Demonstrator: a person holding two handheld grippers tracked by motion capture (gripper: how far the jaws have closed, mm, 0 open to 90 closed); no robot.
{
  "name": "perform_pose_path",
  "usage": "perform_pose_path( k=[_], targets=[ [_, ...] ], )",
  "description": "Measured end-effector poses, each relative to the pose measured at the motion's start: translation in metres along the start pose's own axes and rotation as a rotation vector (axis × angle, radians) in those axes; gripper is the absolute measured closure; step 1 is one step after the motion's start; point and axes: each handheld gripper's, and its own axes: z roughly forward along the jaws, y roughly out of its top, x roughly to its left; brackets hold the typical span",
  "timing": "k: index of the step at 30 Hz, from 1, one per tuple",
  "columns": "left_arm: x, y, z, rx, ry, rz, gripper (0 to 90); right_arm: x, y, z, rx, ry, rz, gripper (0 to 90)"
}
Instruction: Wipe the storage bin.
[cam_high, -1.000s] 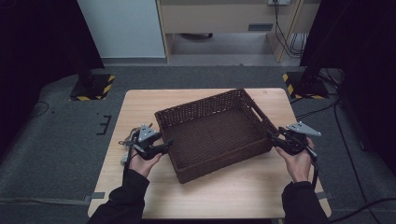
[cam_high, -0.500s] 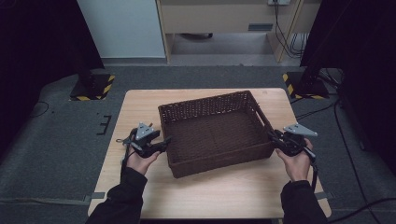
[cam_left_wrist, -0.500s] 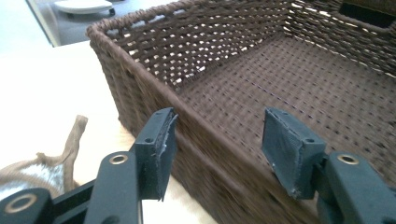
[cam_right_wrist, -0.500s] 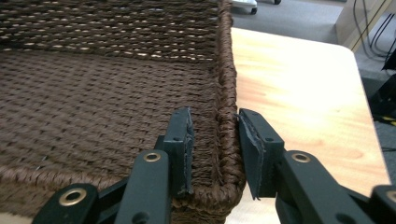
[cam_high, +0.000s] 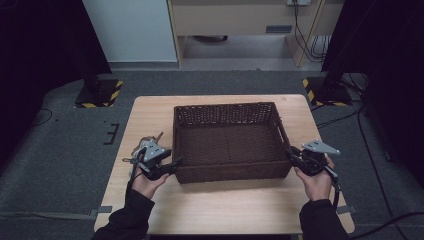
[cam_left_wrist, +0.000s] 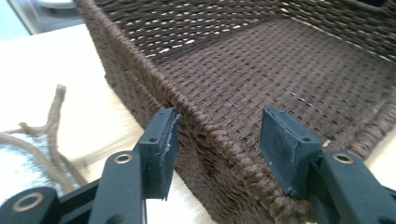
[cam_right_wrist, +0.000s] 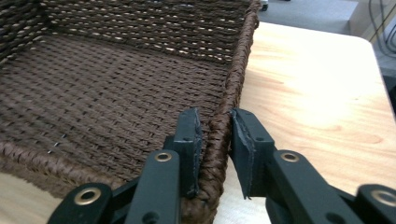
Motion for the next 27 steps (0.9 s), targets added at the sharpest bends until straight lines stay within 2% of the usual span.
perform_pose_path(
  k=[7,13,17,19,25,27],
  targets=[
    [0.009,-0.002,-0.004,-0.02,-0.003,-0.027,45.8,0.01,-0.003,-0.006,-0.004,-0.003,0.002,70.8],
    [0.009,-0.003,-0.007,-0.023,-0.009,-0.035,43.7,0.009,-0.004,-0.006,-0.011,0.009,0.008,68.5],
    [0.01,-0.002,-0.014,-0.042,-0.013,-0.039,39.9,0.008,0.0,-0.009,-0.048,0.004,0.008,60.8],
    [0.011,-0.001,-0.018,-0.051,-0.014,-0.044,38.4,0.006,0.001,-0.013,-0.088,-0.001,0.015,56.3],
    [0.016,0.0,-0.032,-0.072,-0.014,-0.051,33.4,-0.003,-0.002,-0.02,-0.108,-0.016,0.038,42.6],
    [0.019,-0.002,-0.037,-0.068,-0.003,-0.05,31.7,-0.005,-0.004,-0.022,-0.113,-0.023,0.046,40.5]
  ],
)
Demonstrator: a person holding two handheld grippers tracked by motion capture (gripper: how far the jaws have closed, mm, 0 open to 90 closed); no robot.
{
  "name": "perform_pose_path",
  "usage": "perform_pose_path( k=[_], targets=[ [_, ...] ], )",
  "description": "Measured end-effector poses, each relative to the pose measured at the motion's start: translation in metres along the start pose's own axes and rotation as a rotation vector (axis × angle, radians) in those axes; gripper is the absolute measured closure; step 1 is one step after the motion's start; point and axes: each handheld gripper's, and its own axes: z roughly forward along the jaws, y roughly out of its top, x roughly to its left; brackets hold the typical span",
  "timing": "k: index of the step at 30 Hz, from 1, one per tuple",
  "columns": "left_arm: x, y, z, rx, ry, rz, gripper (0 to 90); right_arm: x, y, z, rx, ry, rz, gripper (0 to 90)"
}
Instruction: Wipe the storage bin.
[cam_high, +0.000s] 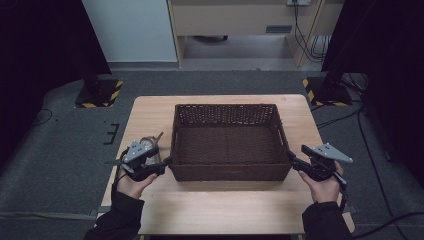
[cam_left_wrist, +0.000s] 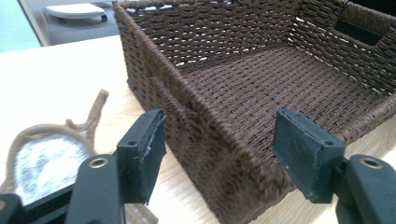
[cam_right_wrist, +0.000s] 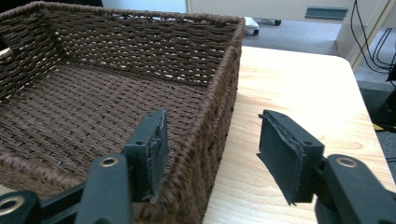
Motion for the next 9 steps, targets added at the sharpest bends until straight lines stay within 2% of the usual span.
perform_pose_path(
  k=[3,9],
  targets=[
    [0.007,-0.005,-0.005,0.011,0.022,-0.005,30.0,-0.004,-0.002,-0.005,-0.01,-0.003,0.018,36.8],
    [0.022,-0.02,-0.011,0.042,0.054,-0.042,26.1,-0.01,-0.008,-0.014,-0.027,-0.021,0.041,33.0]
  ],
)
